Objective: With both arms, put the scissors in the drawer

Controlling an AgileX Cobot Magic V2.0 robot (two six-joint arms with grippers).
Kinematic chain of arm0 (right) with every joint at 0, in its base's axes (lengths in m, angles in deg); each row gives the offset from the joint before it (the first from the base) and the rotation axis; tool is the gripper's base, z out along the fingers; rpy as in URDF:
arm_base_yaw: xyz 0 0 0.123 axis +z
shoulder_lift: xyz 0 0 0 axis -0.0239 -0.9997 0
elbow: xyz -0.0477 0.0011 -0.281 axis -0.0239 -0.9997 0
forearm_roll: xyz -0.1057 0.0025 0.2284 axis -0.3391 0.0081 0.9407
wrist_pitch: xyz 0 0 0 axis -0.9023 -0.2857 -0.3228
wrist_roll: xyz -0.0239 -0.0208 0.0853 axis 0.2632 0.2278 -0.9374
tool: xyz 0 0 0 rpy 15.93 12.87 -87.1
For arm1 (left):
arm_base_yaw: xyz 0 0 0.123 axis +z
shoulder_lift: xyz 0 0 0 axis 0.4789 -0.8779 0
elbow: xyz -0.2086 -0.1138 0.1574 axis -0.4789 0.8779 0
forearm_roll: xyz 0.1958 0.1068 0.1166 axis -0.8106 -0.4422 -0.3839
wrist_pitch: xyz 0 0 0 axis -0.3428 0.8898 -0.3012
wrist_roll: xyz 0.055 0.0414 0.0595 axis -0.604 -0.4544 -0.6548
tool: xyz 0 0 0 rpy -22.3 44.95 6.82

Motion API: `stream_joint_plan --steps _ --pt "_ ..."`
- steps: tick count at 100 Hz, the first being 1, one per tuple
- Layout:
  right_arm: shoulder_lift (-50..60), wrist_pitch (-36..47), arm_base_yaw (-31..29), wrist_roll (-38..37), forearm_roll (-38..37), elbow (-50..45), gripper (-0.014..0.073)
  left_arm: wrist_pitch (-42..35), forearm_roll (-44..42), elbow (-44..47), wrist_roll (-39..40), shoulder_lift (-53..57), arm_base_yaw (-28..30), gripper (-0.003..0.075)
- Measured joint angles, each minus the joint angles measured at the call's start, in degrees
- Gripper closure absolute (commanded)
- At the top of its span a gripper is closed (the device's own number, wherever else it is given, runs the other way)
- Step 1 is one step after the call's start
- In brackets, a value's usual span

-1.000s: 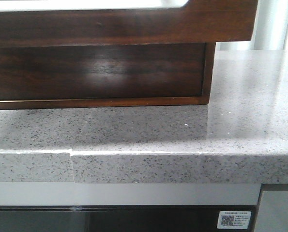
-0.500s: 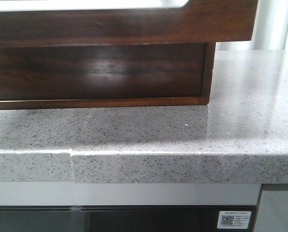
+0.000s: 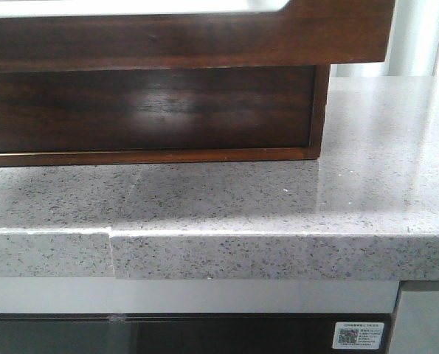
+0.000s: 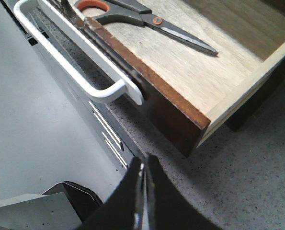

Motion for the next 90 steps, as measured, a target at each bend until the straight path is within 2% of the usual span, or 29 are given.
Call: stream_joint_plan --steps 13,23,44,56,90 --pt "0.0 0.0 0.0 0.0 0.0 0.0 0.0662 -1.3 -1.0 5.8 2.3 3.7 2.2 0.0741" --pt "0.0 0.0 0.0 -0.1 0.0 0.0 0.0662 -0.6 -4.9 8.0 6.8 7.0 4.5 0.0741" --pt "0.0 0.0 0.0 -0.1 0.0 0.0 0.0662 2.1 -23.4 9.1 24.6 8.3 6.7 0.0741" --pt "0.0 -0.1 0.0 -0.1 0.0 0.0 0.0662 2.0 -30.1 9.1 32.0 8.3 6.7 0.0741" --pt "0.0 -0.2 0.0 -0.1 0.0 0.0 0.0662 2.4 -32.6 9.1 34.3 8.3 6.7 0.0741"
